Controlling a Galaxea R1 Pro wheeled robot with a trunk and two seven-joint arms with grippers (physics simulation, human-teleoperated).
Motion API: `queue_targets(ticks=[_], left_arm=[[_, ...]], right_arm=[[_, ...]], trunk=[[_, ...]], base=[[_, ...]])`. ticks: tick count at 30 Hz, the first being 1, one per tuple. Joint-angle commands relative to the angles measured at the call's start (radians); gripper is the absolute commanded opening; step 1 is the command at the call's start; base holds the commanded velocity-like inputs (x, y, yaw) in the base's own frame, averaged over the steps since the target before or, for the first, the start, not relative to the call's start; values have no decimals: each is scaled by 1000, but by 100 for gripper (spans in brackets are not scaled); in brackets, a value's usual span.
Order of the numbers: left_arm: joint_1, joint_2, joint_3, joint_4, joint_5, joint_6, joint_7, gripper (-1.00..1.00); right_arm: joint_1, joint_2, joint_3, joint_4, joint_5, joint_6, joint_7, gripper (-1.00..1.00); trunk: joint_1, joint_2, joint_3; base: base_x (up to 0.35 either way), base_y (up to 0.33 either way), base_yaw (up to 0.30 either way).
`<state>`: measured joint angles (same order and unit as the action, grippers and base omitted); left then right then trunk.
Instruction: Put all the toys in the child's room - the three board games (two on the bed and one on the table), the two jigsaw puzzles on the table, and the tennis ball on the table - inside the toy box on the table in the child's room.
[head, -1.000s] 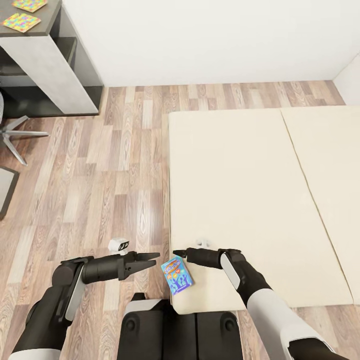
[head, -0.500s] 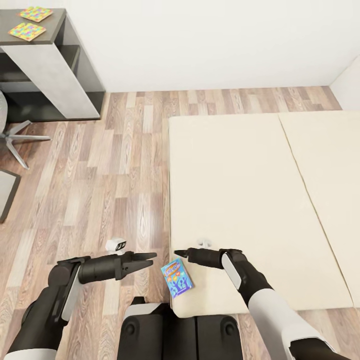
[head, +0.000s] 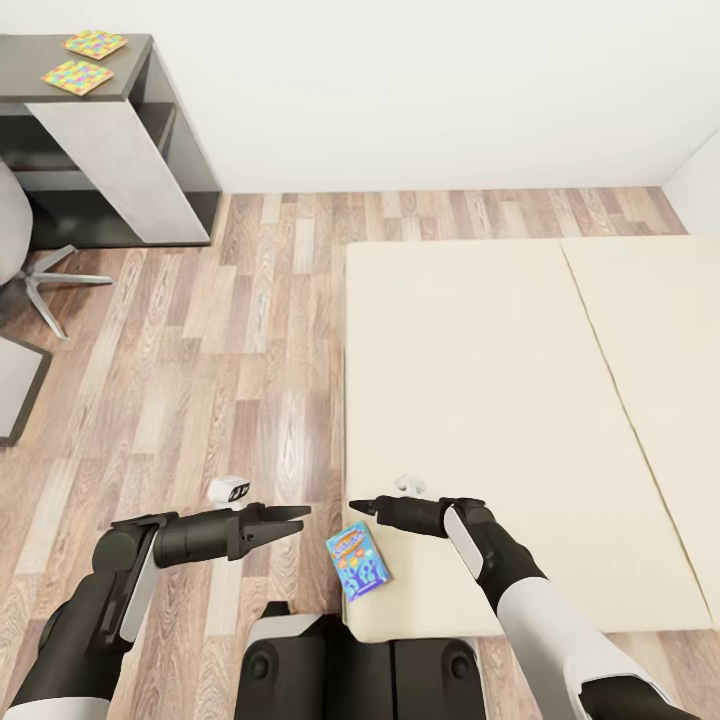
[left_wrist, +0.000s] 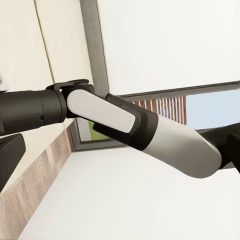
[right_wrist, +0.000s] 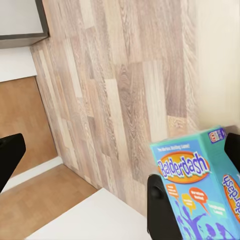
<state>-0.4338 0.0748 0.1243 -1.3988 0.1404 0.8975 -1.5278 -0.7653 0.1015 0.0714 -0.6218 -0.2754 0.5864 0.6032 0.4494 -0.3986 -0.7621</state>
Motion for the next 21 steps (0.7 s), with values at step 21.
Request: queue_targets(ticks=[21], left_arm=[[0,8,2,0,0,11,-5,100]], right_arm=[[0,-1,1,-1,-6,7,-2,100]], trunk=[[1,-1,6]], base=[[0,0,26]])
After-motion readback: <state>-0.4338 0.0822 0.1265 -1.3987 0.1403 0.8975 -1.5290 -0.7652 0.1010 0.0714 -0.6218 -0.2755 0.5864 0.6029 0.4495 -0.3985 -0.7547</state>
